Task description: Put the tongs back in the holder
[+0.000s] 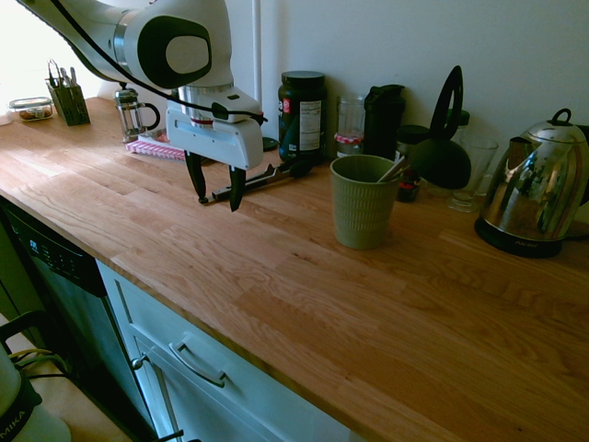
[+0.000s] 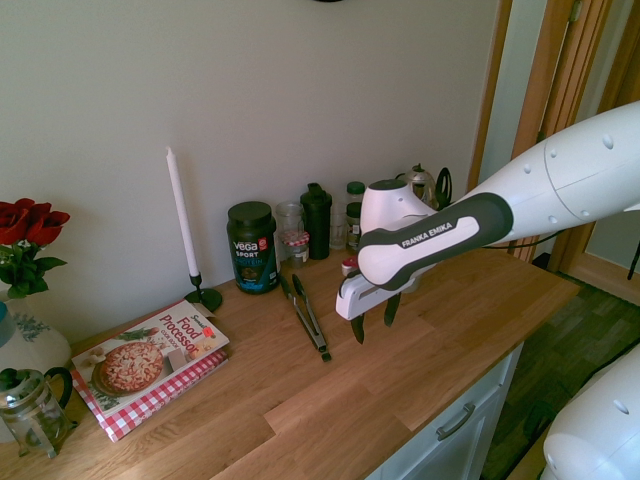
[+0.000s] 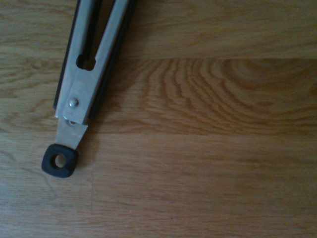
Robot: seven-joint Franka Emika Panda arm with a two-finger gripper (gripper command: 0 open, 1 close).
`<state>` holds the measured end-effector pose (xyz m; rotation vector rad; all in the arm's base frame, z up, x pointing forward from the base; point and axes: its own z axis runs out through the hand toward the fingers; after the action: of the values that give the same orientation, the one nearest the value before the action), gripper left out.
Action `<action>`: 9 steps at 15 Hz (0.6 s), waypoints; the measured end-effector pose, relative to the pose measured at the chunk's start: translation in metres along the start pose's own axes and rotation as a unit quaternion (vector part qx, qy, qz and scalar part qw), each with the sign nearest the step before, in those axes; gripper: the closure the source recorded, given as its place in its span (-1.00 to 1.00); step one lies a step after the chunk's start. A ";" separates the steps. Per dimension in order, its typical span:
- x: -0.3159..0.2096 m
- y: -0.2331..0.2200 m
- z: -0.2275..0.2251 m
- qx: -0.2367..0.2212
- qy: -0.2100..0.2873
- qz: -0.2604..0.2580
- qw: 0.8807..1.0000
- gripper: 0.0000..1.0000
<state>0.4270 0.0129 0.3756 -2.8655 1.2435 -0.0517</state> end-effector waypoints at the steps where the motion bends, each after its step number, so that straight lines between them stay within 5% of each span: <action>1: 0.000 0.000 0.000 0.000 0.000 0.000 1.000 -1.00; 5: -0.004 -0.040 -0.018 0.000 0.035 -0.006 0.999 -1.00; 9: 0.007 -0.118 -0.046 0.002 0.082 0.054 0.995 -1.00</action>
<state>0.5161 0.0883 0.4249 -2.8334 1.4207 -0.2931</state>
